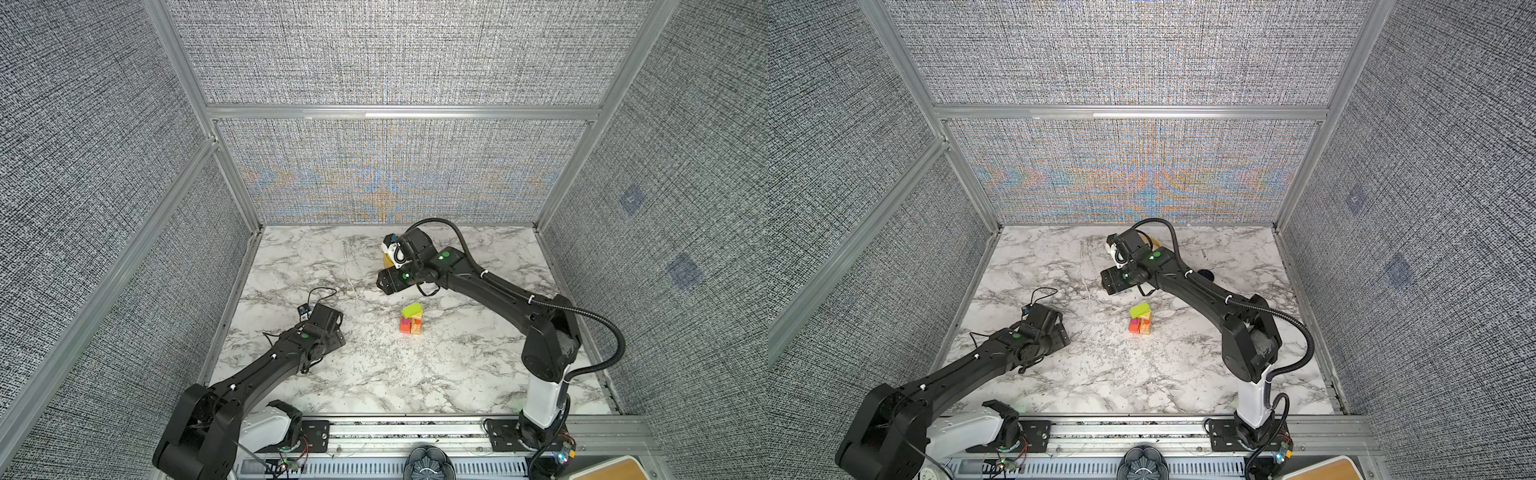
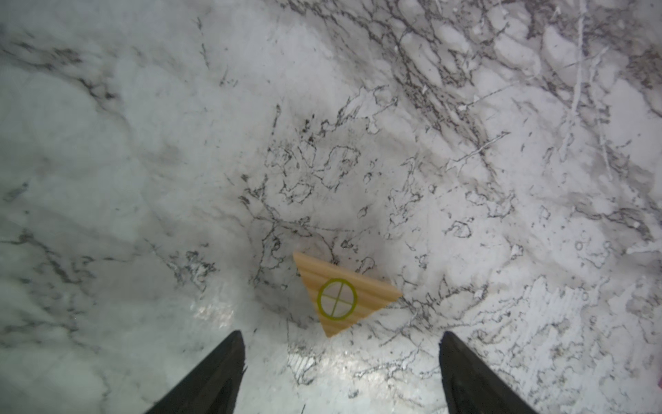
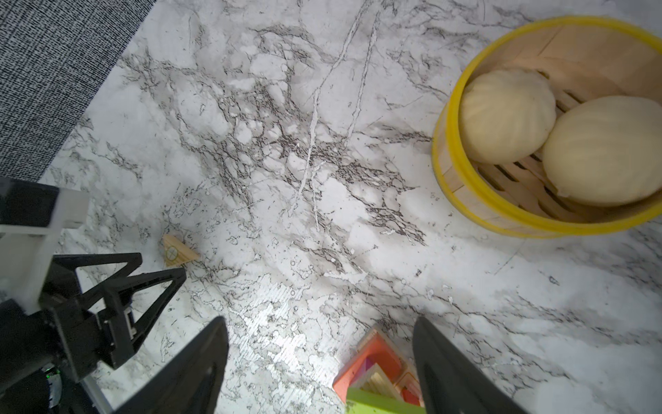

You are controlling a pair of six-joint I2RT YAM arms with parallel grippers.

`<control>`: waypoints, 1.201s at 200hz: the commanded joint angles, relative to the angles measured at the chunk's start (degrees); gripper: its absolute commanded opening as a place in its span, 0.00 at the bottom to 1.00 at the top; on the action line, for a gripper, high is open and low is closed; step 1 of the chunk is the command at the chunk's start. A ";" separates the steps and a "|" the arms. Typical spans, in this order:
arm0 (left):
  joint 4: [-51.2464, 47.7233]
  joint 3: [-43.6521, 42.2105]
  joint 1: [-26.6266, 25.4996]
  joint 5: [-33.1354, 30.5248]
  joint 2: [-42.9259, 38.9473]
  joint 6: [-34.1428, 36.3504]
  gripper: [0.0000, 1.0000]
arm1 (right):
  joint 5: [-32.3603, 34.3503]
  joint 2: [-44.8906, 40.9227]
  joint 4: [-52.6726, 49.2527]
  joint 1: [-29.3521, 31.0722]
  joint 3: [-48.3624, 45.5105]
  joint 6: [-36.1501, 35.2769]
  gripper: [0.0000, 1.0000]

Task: Build the wood block tower
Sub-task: 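Lower the left gripper onto the wooden triangle block and close while the right gripper withdraws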

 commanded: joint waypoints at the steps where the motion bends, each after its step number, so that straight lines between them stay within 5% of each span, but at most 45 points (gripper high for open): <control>1: 3.27 0.89 0.50 0.51 2.64 -2.43 0.86 | -1.22 0.09 1.31 0.12 0.47 -0.89 0.83; 174: 6.36 12.99 4.09 3.13 18.38 1.39 0.76 | -1.43 -2.64 2.21 -0.87 -2.31 -1.51 0.83; 240: -3.98 13.95 4.05 -0.23 11.96 5.36 0.73 | -1.12 -3.58 2.29 -1.23 -3.40 -1.42 0.83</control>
